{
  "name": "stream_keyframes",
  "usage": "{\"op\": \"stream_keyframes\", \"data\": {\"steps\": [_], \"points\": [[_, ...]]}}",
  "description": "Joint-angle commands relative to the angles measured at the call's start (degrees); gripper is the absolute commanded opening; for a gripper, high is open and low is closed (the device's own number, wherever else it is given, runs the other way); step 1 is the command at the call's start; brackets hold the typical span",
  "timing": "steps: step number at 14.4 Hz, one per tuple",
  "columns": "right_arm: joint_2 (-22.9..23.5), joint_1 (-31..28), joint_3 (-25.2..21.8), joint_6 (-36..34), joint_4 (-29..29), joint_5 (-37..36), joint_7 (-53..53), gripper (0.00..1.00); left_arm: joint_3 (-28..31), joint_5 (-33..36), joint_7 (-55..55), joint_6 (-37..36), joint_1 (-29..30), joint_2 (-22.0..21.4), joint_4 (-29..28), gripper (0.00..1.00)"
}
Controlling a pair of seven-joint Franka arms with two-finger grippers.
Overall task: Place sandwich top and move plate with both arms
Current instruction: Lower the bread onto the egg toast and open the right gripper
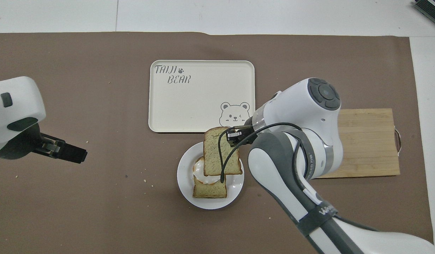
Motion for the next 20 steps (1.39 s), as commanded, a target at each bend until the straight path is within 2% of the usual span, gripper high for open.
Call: {"op": "stream_keyframes", "data": {"steps": [1, 3, 8, 12, 13, 14, 16, 20], "points": [[-0.4, 1.1, -0.1, 1.4, -2.2, 1.6, 0.1, 0.00, 0.2, -0.6, 0.0, 0.7, -0.1, -1.7, -2.0, 1.00], [0.2, 1.9, -0.1, 1.7, -3.4, 1.6, -0.8, 0.00, 0.2, -0.6, 0.0, 0.7, -0.1, -1.7, -2.0, 1.00], [4.1, 5.0, -0.1, 7.8, -4.4, 1.6, -1.4, 0.00, 0.2, -0.6, 0.0, 0.7, -0.1, -1.7, -1.9, 1.00], [4.0, 5.0, -0.2, 8.4, -6.0, 1.6, -2.8, 0.00, 0.2, -0.6, 0.0, 0.6, -0.1, -1.7, -2.0, 1.00], [4.0, 5.0, -0.2, 8.3, -6.0, 1.6, -2.4, 0.71, 0.2, -0.6, 0.0, 0.6, -0.1, -1.7, -2.0, 1.00], [4.1, 4.7, -0.4, 8.2, -5.4, 0.6, -2.5, 1.00, 0.2, -0.6, 0.0, 0.6, -0.1, -1.8, -2.0, 1.00], [4.1, 2.9, -0.9, 8.6, -3.9, -1.2, -2.4, 1.00, 0.2, -0.6, 0.0, 0.6, -0.1, -1.7, -2.0, 1.00], [2.3, -3.2, -0.8, 8.0, -1.0, -12.1, -3.0, 1.00, 0.2, -0.6, 0.0, 0.8, -0.1, -1.7, -2.0, 1.00]]}}
